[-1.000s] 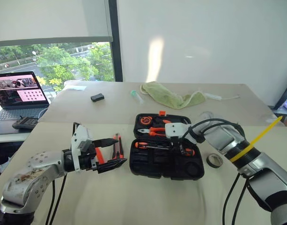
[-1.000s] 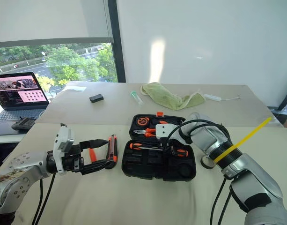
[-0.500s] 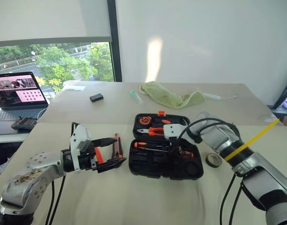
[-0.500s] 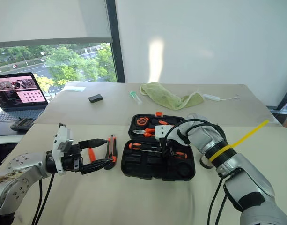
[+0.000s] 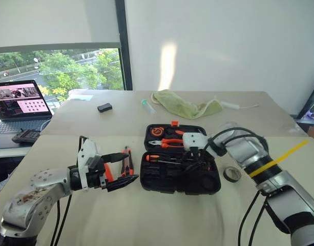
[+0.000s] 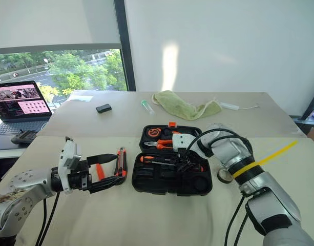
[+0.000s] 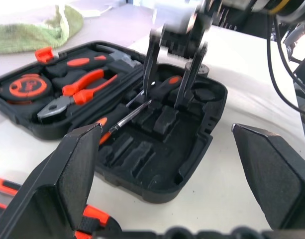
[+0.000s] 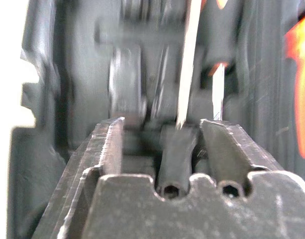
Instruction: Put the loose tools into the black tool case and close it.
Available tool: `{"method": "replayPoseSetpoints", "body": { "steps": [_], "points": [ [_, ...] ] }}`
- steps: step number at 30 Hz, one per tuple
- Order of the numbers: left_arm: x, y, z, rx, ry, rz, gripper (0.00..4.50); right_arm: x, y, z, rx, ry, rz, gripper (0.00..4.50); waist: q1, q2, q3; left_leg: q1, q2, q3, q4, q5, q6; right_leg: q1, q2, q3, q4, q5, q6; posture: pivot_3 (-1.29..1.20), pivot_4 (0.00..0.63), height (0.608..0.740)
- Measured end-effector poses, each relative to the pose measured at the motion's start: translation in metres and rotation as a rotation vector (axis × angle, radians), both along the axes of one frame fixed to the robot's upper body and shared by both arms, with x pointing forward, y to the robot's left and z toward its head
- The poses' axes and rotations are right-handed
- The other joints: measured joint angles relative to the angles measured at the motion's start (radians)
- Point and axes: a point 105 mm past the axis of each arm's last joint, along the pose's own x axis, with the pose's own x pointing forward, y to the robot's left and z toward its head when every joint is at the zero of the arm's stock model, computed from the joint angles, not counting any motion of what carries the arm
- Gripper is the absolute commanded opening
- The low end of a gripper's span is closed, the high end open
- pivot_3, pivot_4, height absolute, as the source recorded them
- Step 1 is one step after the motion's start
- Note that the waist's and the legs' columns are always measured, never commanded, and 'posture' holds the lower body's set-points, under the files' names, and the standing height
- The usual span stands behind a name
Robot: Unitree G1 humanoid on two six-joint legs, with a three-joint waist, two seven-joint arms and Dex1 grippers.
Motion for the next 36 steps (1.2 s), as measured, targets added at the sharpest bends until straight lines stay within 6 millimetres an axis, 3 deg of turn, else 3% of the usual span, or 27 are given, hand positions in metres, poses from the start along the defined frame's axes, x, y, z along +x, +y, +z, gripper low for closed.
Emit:
{"method": "replayPoseSetpoints", "body": {
  "steps": [2,5,11,15,22,27,36],
  "points": [
    [0.001,0.001,-0.001,-0.003,0.000,0.013,4.50,-0.007,-0.004,0.011,0.116,-0.029,-0.059,0.95,0.007,0.000,0.000,-0.002,0.000,-0.001,0.000,0.000,0.000,-0.001,0.000,-0.001,0.000,0.000,0.000,0.00,0.150,0.740],
    [0.003,0.001,-0.002,-0.008,-0.007,0.036,4.50,-0.012,-0.011,0.007,0.284,-0.069,-0.234,0.04,0.017,0.000,0.000,-0.003,0.000,-0.001,0.000,0.000,0.000,-0.001,-0.002,-0.001,-0.002,0.000,0.000,0.00,0.150,0.740],
    [0.007,0.001,-0.003,-0.020,-0.018,0.058,4.50,-0.016,-0.013,-0.035,0.467,-0.159,-0.640,0.04,0.018,0.000,0.000,-0.002,-0.001,0.001,0.000,0.001,-0.002,-0.003,-0.002,0.000,0.002,0.000,-0.001,0.00,0.150,0.740],
    [0.009,0.002,-0.003,-0.023,-0.013,0.060,4.50,-0.014,-0.016,-0.055,0.427,-0.233,-0.804,0.04,0.015,0.000,0.000,-0.001,0.000,0.001,0.000,0.003,-0.003,-0.002,0.002,0.001,0.002,0.001,-0.002,0.00,0.150,0.740],
    [0.014,0.003,-0.002,-0.014,-0.019,0.062,4.50,-0.017,-0.008,-0.072,0.262,-0.339,-0.745,0.04,0.009,-0.004,-0.002,0.013,0.001,0.000,-0.001,-0.002,0.005,0.012,0.004,0.000,0.000,-0.002,-0.003,0.00,0.150,0.740],
    [0.015,0.004,-0.004,-0.008,-0.015,0.066,4.50,-0.010,-0.001,-0.080,0.123,-0.385,-0.624,0.04,0.001,-0.020,-0.014,0.028,0.002,0.000,-0.010,-0.002,0.004,0.019,0.004,0.000,-0.002,-0.006,-0.008,0.00,0.150,0.740],
    [0.018,0.007,-0.006,0.003,-0.023,0.099,4.50,-0.014,-0.014,-0.092,-0.192,-0.559,-0.355,0.04,0.031,-0.034,-0.030,0.041,0.001,-0.004,-0.016,-0.006,0.003,0.033,-0.001,-0.004,-0.004,-0.017,-0.011,0.00,0.150,0.740]
  ]
}}
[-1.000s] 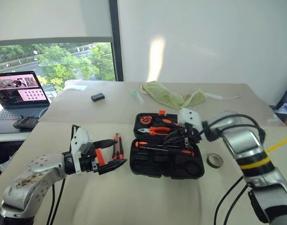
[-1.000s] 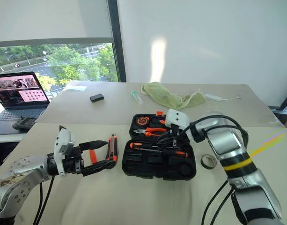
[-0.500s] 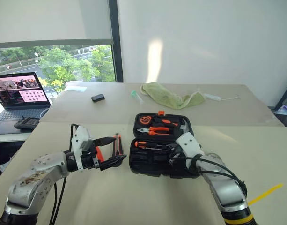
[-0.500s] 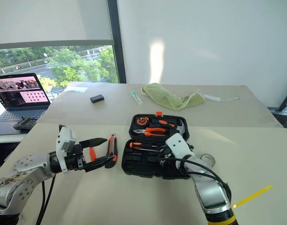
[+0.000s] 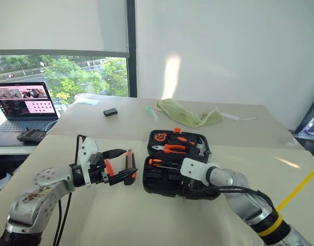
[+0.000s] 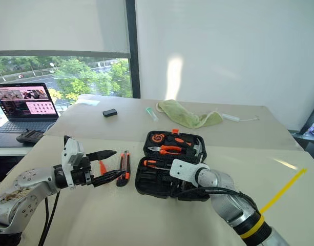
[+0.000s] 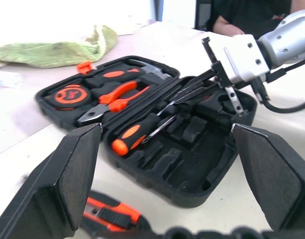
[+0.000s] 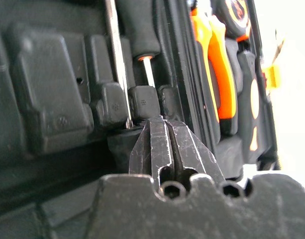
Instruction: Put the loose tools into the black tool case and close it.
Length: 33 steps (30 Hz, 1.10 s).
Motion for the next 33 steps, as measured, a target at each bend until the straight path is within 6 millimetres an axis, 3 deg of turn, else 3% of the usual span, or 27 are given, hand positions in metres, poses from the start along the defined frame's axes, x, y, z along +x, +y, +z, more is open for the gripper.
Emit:
{"method": "replayPoseSetpoints", "body": {
  "steps": [8,11,14,16,17,18,20,26,30,31,33],
  "points": [
    [0.003,0.003,-0.005,-0.005,0.015,0.030,4.50,-0.006,-0.006,-0.001,-0.083,-0.020,0.057,0.04,0.009,-0.002,-0.001,0.002,-0.001,-0.003,-0.002,-0.006,-0.002,0.001,-0.010,0.000,0.001,-0.006,0.001,0.00,0.150,0.740],
    [0.005,0.003,-0.008,-0.016,0.027,0.039,4.50,-0.008,-0.006,0.000,-0.022,-0.030,0.043,0.04,0.009,-0.002,-0.001,0.001,0.000,-0.003,-0.002,-0.007,-0.005,0.001,-0.010,0.000,0.001,-0.007,0.003,0.00,0.150,0.740],
    [0.009,0.003,-0.010,-0.045,0.043,0.080,4.50,-0.010,0.001,0.011,0.212,-0.017,-0.016,0.04,0.001,-0.003,-0.001,-0.005,0.001,-0.004,-0.002,-0.008,-0.008,0.000,-0.009,0.001,0.001,-0.007,0.003,0.00,0.150,0.740],
    [0.015,0.004,-0.012,-0.082,0.057,0.147,4.50,-0.020,0.014,0.021,0.458,0.034,-0.018,0.04,-0.010,0.003,0.003,-0.010,0.001,-0.005,-0.002,-0.006,-0.010,-0.005,-0.009,0.001,0.001,-0.007,0.004,0.00,0.150,0.740],
    [0.022,0.005,-0.012,-0.106,0.064,0.206,4.50,-0.031,0.030,0.030,0.646,0.098,0.018,0.04,-0.016,0.008,0.006,-0.015,0.001,-0.005,-0.002,-0.006,-0.011,-0.012,-0.008,0.003,0.003,-0.007,0.004,0.00,0.150,0.740],
    [0.030,0.004,-0.011,-0.136,0.070,0.271,4.50,-0.042,0.046,0.043,0.810,0.161,0.067,0.30,-0.018,0.012,0.009,-0.021,0.002,-0.005,-0.002,-0.005,-0.013,-0.018,-0.006,0.002,0.006,-0.007,0.004,0.00,0.150,0.740],
    [0.041,0.004,-0.014,-0.166,0.107,0.393,4.50,-0.062,0.054,0.067,0.891,0.197,0.199,0.77,-0.014,0.018,0.013,-0.026,-0.001,-0.005,-0.001,-0.003,-0.013,-0.023,-0.004,0.001,0.010,-0.006,0.005,0.00,0.150,0.740],
    [0.053,0.037,-0.039,-0.076,0.287,0.772,4.50,-0.094,0.024,0.094,0.842,0.284,0.350,2.76,-0.009,0.016,0.018,-0.025,-0.002,-0.005,0.003,-0.009,-0.002,-0.020,0.001,0.000,0.007,-0.005,0.008,0.00,0.150,0.740],
    [0.051,0.031,-0.038,-0.043,0.335,0.800,4.50,-0.098,0.002,0.120,0.787,0.265,0.405,4.21,-0.009,0.015,0.020,-0.025,-0.002,-0.005,0.004,-0.008,-0.001,-0.019,0.001,0.001,0.006,-0.003,0.009,0.00,0.150,0.740],
    [0.050,0.027,-0.037,-0.038,0.334,0.790,4.50,-0.100,-0.003,0.125,0.770,0.275,0.413,4.45,-0.009,0.015,0.020,-0.025,-0.002,-0.005,0.004,-0.008,-0.002,-0.019,0.001,0.001,0.006,-0.003,0.009,0.00,0.150,0.740],
    [0.047,0.027,-0.037,-0.014,0.336,0.800,4.50,-0.105,-0.012,0.132,0.748,0.296,0.428,4.45,-0.008,0.015,0.020,-0.024,-0.001,-0.005,0.002,-0.007,-0.002,-0.018,0.001,0.002,0.005,-0.003,0.009,0.00,0.150,0.740]
  ]
}}
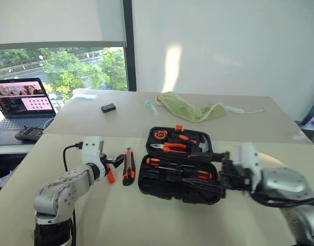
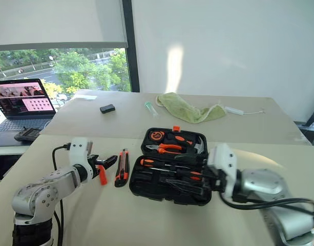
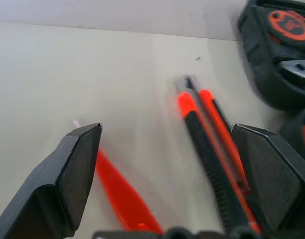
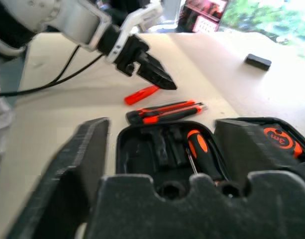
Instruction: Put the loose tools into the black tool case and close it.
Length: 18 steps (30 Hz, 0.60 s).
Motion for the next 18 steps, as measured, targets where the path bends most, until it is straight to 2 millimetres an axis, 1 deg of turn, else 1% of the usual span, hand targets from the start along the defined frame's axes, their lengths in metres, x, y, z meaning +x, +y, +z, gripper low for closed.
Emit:
{"method": "replayPoseSetpoints", "body": {
  "steps": [5,7,8,9,12,13,17,18],
  "points": [
    [-0.005,0.019,-0.018,0.090,0.099,0.121,4.50,-0.015,-0.008,0.009,0.000,0.032,0.053,4.45,0.001,0.000,0.000,-0.001,0.000,0.000,-0.001,0.001,-0.001,-0.001,-0.001,0.002,-0.001,0.000,-0.001,0.00,0.150,0.740],
    [-0.006,0.021,-0.025,0.095,0.126,0.144,4.50,-0.017,-0.009,0.012,-0.005,0.023,0.052,4.45,0.003,0.000,0.000,-0.001,0.000,-0.001,-0.001,0.001,-0.001,0.000,-0.003,0.002,-0.002,0.000,-0.001,0.00,0.150,0.740],
    [-0.006,0.020,-0.029,0.093,0.143,0.154,4.09,-0.019,-0.009,0.011,-0.011,0.027,0.050,4.50,0.005,0.000,0.000,-0.001,0.000,-0.001,0.000,0.001,0.000,0.000,-0.005,0.002,-0.002,0.000,-0.001,0.00,0.150,0.740],
    [-0.006,0.019,-0.030,0.093,0.147,0.159,3.98,-0.020,-0.010,0.007,-0.022,0.040,0.045,4.50,0.009,0.000,0.000,-0.001,0.000,-0.001,0.000,0.001,0.000,0.000,-0.009,0.002,-0.002,0.000,-0.001,0.00,0.150,0.740],
    [-0.006,0.021,-0.033,0.089,0.152,0.190,3.14,-0.020,-0.011,0.004,-0.026,0.051,0.030,4.50,0.013,0.001,-0.001,-0.001,-0.001,0.000,0.000,0.001,0.001,0.001,-0.011,0.002,-0.002,0.000,0.000,0.00,0.150,0.740],
    [-0.006,0.022,-0.034,0.089,0.154,0.198,2.67,-0.019,-0.010,0.005,-0.025,0.046,0.023,4.50,0.013,0.001,-0.001,-0.001,-0.001,0.000,0.000,0.001,0.001,0.001,-0.011,0.002,-0.002,0.001,0.000,0.00,0.150,0.740],
    [-0.009,0.018,-0.036,0.058,0.151,0.192,1.35,-0.019,-0.010,0.004,-0.032,0.044,0.009,4.50,0.016,0.003,-0.002,0.000,-0.001,0.000,0.000,0.001,0.001,0.001,-0.012,0.002,-0.002,0.001,0.000,0.00,0.150,0.740],
    [-0.010,0.019,-0.036,0.040,0.141,0.191,0.96,-0.019,-0.010,0.003,-0.031,0.048,0.001,4.50,0.016,0.003,-0.002,0.000,-0.001,0.000,0.000,0.001,0.001,0.001,-0.012,0.002,-0.002,0.001,0.000,0.00,0.150,0.740]
  ]
}}
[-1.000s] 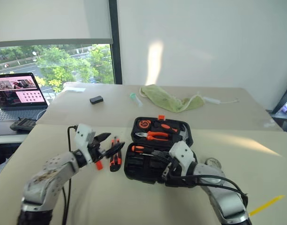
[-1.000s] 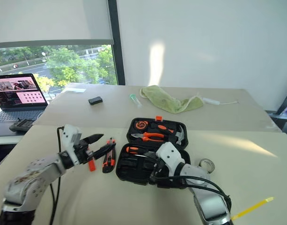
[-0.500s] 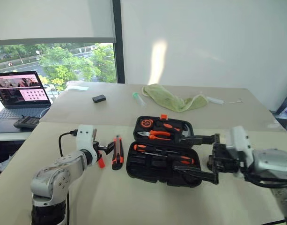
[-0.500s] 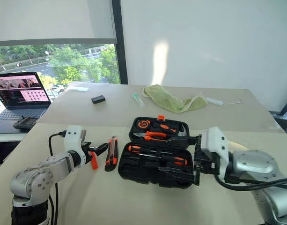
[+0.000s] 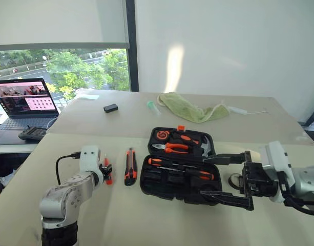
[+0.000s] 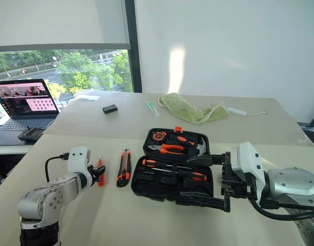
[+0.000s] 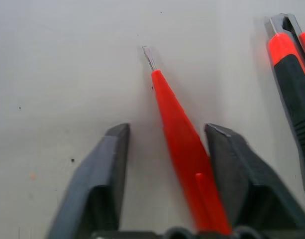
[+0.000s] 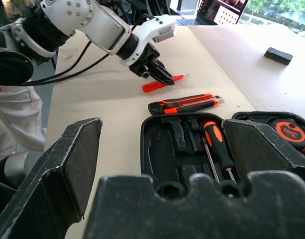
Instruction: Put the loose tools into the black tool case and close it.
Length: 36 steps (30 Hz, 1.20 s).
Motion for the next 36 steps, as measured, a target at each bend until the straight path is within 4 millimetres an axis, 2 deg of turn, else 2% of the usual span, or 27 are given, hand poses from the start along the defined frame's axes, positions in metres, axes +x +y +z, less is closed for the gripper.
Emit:
{"method": "replayPoseSetpoints", "body": {
  "steps": [2,4,6,7,9,12,13,14,16,18,20,23,26,29,36],
  "points": [
    [-0.001,0.001,0.000,-0.035,-0.021,-0.006,0.42,0.000,-0.001,-0.004,0.000,0.015,-0.013,4.50,0.002,0.000,0.000,-0.001,0.000,0.000,0.000,0.000,0.000,-0.001,0.000,0.000,0.000,0.000,0.000,0.00,0.150,0.740],
    [-0.002,-0.001,0.003,-0.092,-0.057,-0.062,0.40,-0.001,-0.001,-0.005,0.005,0.012,-0.043,4.50,0.002,0.000,0.000,-0.001,0.000,0.000,0.000,0.001,-0.001,-0.001,0.000,0.000,0.000,0.000,0.000,0.00,0.150,0.740],
    [0.001,-0.009,0.016,-0.162,-0.120,-0.156,0.40,-0.002,-0.002,-0.007,0.007,0.016,-0.065,4.50,0.007,-0.001,0.001,-0.003,0.001,0.000,0.001,0.003,-0.004,-0.002,0.001,-0.001,0.000,0.000,-0.001,0.00,0.150,0.740],
    [0.005,-0.020,0.031,-0.235,-0.162,-0.269,0.40,-0.003,-0.002,-0.008,0.013,0.015,-0.084,4.50,0.013,-0.002,0.001,-0.004,0.000,-0.001,0.001,0.004,-0.003,-0.003,0.001,-0.003,0.000,0.000,-0.001,0.00,0.150,0.740],
    [0.009,-0.042,0.070,-0.268,-0.234,-0.559,0.40,-0.008,-0.002,-0.011,0.023,0.023,-0.108,4.50,0.023,-0.003,0.002,-0.007,0.000,-0.002,0.005,0.004,-0.002,-0.003,0.009,-0.006,0.001,0.001,-0.002,0.00,0.150,0.740],
    [0.002,-0.075,0.104,-0.123,-0.270,-0.999,0.40,-0.015,-0.005,-0.017,0.031,0.047,-0.147,4.50,0.022,-0.001,0.001,-0.005,-0.002,0.001,0.005,0.005,-0.003,0.000,0.012,-0.006,-0.001,0.001,-0.002,0.00,0.150,0.740],
    [-0.001,-0.093,0.101,-0.051,-0.249,-1.199,0.40,-0.018,-0.007,-0.020,0.033,0.058,-0.173,4.50,0.021,0.003,-0.001,-0.003,-0.003,0.004,0.005,0.004,-0.001,0.002,0.011,-0.003,-0.002,0.001,-0.002,0.00,0.150,0.740],
    [-0.003,-0.099,0.098,-0.032,-0.234,-1.266,0.40,-0.019,-0.008,-0.021,0.034,0.061,-0.178,4.50,0.019,0.003,-0.002,-0.003,-0.004,0.006,0.006,0.003,0.001,0.002,0.011,-0.001,-0.003,0.001,-0.002,0.00,0.150,0.740],
    [0.001,-0.120,0.074,0.074,-0.189,-1.480,0.40,-0.024,-0.014,-0.024,0.030,0.071,-0.223,4.50,0.014,0.003,-0.001,-0.004,-0.005,0.007,0.007,-0.001,0.009,0.001,0.011,0.000,-0.004,0.002,0.000,0.00,0.150,0.740],
    [0.004,-0.130,0.053,0.143,-0.135,-1.602,0.40,-0.028,-0.019,-0.025,0.023,0.071,-0.259,4.50,0.007,0.001,0.000,-0.007,-0.004,0.007,0.009,-0.002,0.010,-0.001,0.012,0.001,-0.003,0.004,0.003,0.00,0.150,0.740],
    [0.013,-0.142,0.043,0.219,-0.112,-1.672,0.40,-0.033,-0.026,-0.027,0.017,0.081,-0.301,4.50,0.009,-0.001,0.001,-0.010,-0.001,0.007,0.015,-0.002,0.011,-0.002,0.015,0.000,-0.003,0.004,0.004,0.00,0.150,0.740],
    [0.025,-0.153,0.039,0.329,-0.105,-1.716,0.40,-0.042,-0.033,-0.030,0.006,0.095,-0.350,4.50,0.008,-0.002,0.002,-0.010,-0.001,0.007,0.015,-0.003,0.012,-0.002,0.015,0.000,-0.003,0.004,0.006,0.00,0.150,0.740],
    [0.029,-0.162,0.034,0.360,-0.092,-1.728,0.40,-0.047,-0.038,-0.030,-0.004,0.087,-0.381,4.50,0.006,-0.002,0.002,-0.010,-0.001,0.007,0.016,-0.004,0.013,-0.002,0.014,0.001,-0.003,0.005,0.008,0.00,0.150,0.740],
    [0.029,-0.165,0.026,0.383,-0.058,-1.738,0.40,-0.050,-0.042,-0.029,-0.007,0.080,-0.403,4.50,0.007,-0.002,0.002,-0.010,0.000,0.007,0.017,-0.004,0.013,-0.002,0.014,0.001,-0.002,0.005,0.008,0.00,0.150,0.740],
    [0.030,-0.163,0.025,0.432,-0.041,-1.730,0.40,-0.054,-0.045,-0.029,-0.014,0.071,-0.430,4.50,0.007,-0.002,0.002,-0.009,0.000,0.007,0.017,-0.003,0.013,-0.002,0.014,0.001,-0.001,0.005,0.008,0.00,0.150,0.740]
  ]
}}
